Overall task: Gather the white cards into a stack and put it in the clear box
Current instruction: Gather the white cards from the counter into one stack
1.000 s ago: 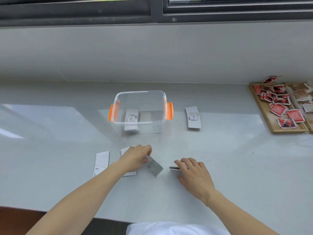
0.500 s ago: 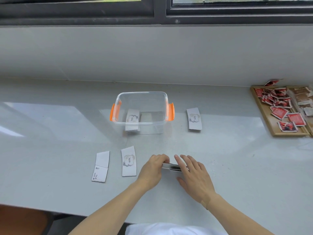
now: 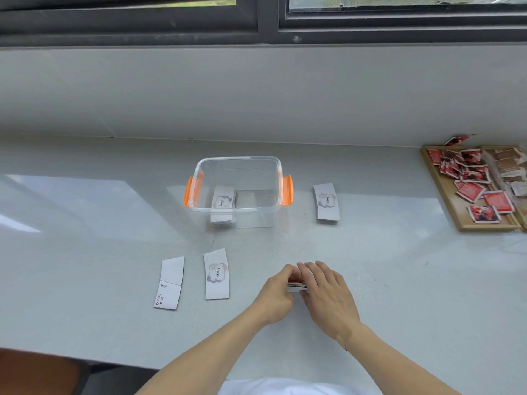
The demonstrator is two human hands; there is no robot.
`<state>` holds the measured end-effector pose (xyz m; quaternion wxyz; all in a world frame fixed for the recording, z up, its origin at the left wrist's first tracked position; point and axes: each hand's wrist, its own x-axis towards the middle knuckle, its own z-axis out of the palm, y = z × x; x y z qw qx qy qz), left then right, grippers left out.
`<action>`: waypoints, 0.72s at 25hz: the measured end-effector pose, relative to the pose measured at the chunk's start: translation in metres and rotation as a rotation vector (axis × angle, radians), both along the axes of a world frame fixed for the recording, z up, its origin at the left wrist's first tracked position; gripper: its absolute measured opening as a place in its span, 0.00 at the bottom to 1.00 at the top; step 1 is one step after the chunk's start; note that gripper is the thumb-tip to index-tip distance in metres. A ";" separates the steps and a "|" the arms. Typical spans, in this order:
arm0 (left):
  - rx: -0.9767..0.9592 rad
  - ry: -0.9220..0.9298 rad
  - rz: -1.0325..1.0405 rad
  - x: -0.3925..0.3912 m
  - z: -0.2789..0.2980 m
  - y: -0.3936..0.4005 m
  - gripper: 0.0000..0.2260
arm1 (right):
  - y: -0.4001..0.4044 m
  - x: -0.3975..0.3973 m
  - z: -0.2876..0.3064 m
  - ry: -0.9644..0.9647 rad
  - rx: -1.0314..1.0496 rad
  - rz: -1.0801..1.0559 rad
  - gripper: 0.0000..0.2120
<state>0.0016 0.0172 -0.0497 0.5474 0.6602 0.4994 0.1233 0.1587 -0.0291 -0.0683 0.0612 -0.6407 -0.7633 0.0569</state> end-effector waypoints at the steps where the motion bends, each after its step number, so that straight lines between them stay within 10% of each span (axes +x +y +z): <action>1: -0.014 0.000 0.007 0.002 -0.001 -0.002 0.26 | 0.000 0.000 -0.001 0.004 -0.007 0.006 0.27; 9: -0.039 0.012 0.103 -0.013 -0.006 0.001 0.23 | 0.003 0.002 0.005 -0.010 -0.097 0.018 0.14; 18: 0.590 0.852 -0.683 -0.137 0.014 0.085 0.33 | 0.003 0.001 0.015 0.029 -0.177 0.002 0.15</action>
